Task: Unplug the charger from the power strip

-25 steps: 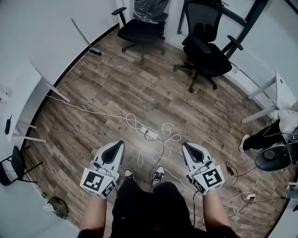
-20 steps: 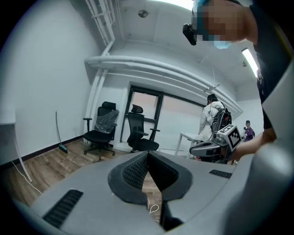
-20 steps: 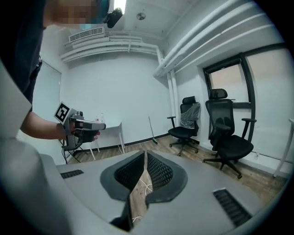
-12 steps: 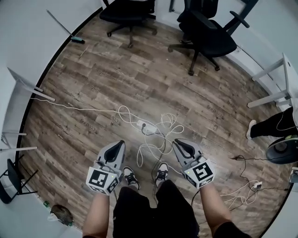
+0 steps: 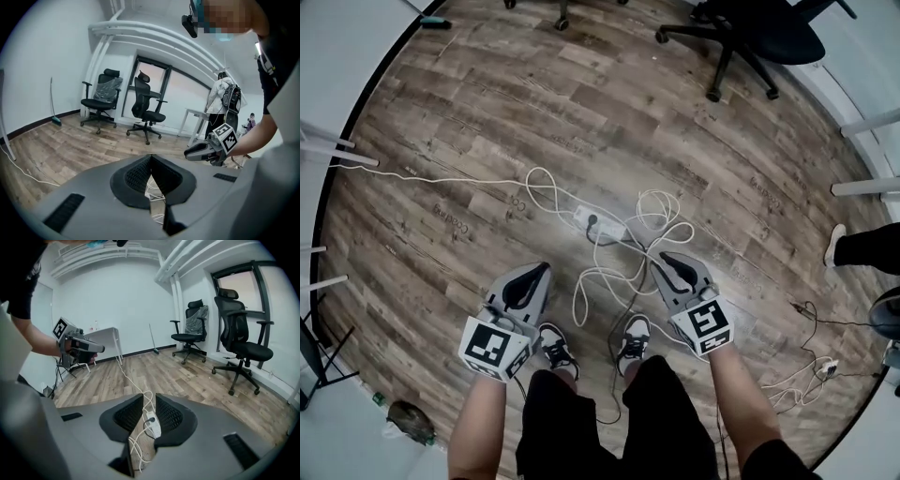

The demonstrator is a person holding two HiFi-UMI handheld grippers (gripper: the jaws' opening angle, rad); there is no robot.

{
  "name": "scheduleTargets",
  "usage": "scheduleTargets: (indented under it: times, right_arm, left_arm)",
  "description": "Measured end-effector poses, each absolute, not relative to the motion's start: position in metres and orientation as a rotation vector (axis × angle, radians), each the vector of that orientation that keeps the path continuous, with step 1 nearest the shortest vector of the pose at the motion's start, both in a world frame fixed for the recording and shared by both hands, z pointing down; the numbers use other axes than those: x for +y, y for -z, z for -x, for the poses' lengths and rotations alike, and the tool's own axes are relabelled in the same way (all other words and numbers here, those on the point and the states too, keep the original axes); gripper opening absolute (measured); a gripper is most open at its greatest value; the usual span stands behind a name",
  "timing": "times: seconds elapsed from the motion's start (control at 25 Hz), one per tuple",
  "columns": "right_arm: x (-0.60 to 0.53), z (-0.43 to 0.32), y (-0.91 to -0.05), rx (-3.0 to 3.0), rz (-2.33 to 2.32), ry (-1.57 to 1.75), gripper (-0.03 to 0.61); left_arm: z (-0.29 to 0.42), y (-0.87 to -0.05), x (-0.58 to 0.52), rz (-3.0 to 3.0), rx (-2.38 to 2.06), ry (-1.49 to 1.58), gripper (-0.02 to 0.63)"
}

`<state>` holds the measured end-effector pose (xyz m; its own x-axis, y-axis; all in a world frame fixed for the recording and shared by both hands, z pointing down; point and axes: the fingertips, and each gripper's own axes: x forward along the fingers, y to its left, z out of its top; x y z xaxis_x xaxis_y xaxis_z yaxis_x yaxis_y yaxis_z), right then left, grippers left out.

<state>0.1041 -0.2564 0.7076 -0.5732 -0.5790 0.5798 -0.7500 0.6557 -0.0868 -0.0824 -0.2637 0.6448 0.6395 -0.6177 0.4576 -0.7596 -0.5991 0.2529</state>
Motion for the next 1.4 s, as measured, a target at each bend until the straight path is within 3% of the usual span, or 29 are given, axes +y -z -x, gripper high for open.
scheduleTargets:
  times: [0.12,0.44,0.76,1.4]
  right_arm:
    - [-0.262,-0.098,-0.786,-2.338,-0.994,-0.461,0.120]
    - [-0.266,-0.079,-0.963,-2.338,-0.877,-0.511,0.149]
    - [-0.276,-0.069,-1.103,-2.271,-0.785,-0.467,0.187]
    - [-0.312,-0.042,-1.183,-2.271,-0.660,-0.370,0.202]
  left_arm:
    - [0.089,-0.723,-0.272,-2.418,-1.060,-0.487,0.020]
    - [0.084,-0.899,-0.280,-2.373,-1.006,-0.505,0.020]
    - [0.061,-1.023,-0.294,-2.400,-0.890,-0.508,0.020]
    - [0.009,-1.155,-0.336,-2.361,-0.698,-0.573,0.018]
